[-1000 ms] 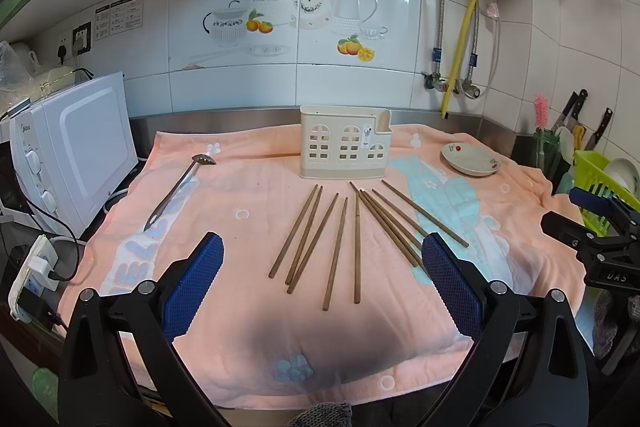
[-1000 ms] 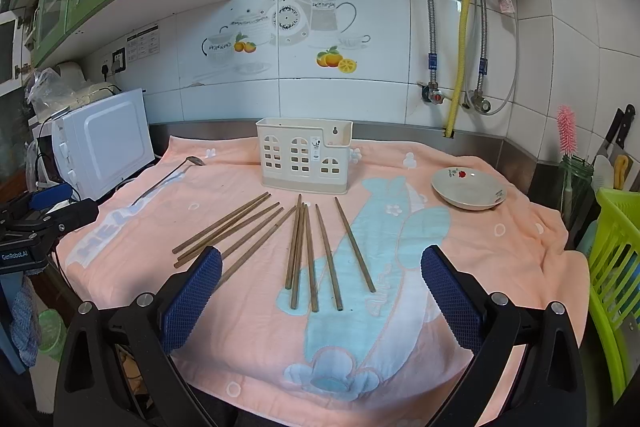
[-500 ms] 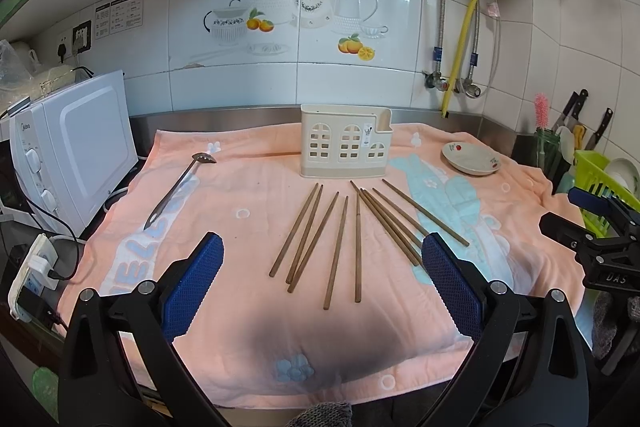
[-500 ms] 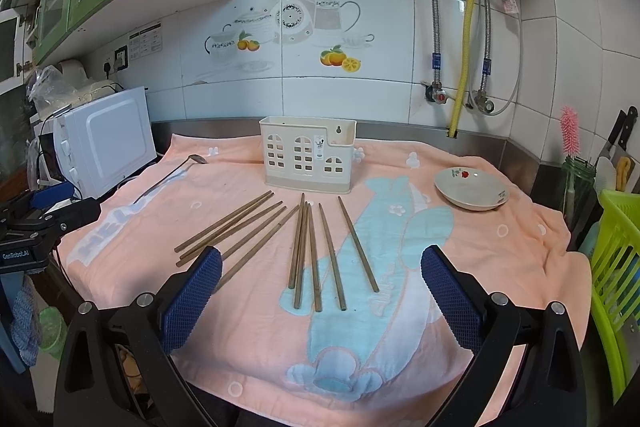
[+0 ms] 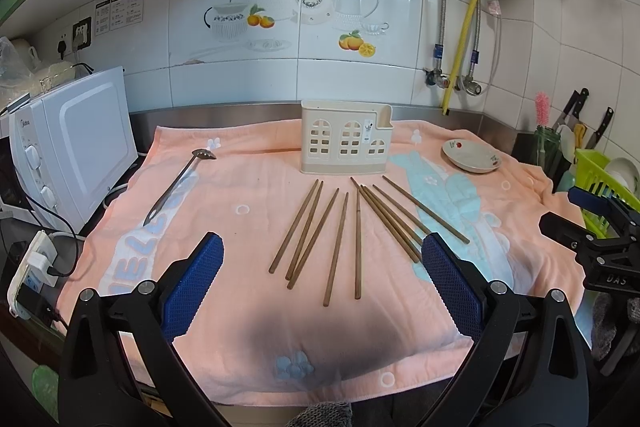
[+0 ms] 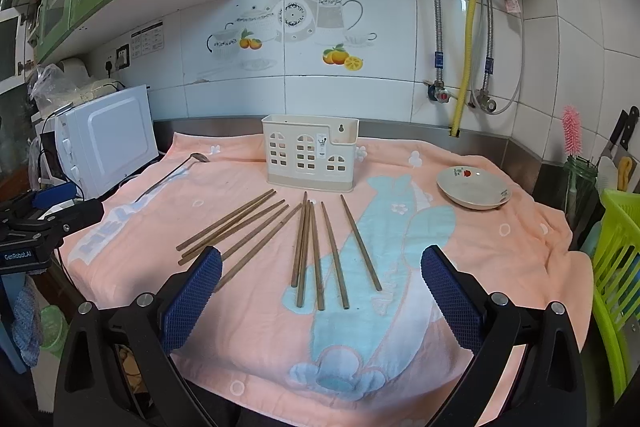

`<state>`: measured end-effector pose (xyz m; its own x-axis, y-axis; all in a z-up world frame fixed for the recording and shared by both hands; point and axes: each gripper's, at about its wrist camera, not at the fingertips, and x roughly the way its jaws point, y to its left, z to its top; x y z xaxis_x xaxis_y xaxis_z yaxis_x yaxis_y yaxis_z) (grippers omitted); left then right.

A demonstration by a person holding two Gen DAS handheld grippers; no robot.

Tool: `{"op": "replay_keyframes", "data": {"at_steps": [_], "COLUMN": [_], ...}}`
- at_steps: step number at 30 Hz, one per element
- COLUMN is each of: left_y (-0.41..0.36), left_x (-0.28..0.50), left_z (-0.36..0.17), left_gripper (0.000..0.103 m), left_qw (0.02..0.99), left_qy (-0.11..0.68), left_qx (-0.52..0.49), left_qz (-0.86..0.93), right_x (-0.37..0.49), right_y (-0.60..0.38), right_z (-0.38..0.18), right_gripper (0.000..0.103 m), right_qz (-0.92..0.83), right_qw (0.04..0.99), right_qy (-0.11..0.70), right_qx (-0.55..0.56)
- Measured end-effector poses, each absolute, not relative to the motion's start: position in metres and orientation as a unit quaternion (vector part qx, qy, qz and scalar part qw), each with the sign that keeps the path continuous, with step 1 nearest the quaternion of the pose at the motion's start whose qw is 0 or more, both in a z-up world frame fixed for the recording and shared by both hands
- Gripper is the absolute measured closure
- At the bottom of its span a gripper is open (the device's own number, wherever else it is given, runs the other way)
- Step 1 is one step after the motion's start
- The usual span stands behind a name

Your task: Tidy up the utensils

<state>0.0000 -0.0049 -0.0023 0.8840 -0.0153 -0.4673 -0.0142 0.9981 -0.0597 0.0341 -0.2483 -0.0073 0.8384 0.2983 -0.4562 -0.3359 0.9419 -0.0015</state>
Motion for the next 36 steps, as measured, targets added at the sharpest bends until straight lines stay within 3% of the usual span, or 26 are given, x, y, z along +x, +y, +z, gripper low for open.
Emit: {"op": "replay_keyframes", "data": {"at_steps": [36], "left_y": [-0.002], "left_x": [0.013], "left_z": [-0.008], "left_gripper": [0.005], "left_qw": [0.966], "left_qy": [0.258], "left_qx": [-0.035], "left_qz": [0.001], "right_x": [0.045], "right_y": [-0.234], "right_z": [-0.016], "right_gripper": [0.006], "right_qz": [0.171], "right_qw": [0.952], "right_qy": [0.249], "right_qx": [-0.046]}}
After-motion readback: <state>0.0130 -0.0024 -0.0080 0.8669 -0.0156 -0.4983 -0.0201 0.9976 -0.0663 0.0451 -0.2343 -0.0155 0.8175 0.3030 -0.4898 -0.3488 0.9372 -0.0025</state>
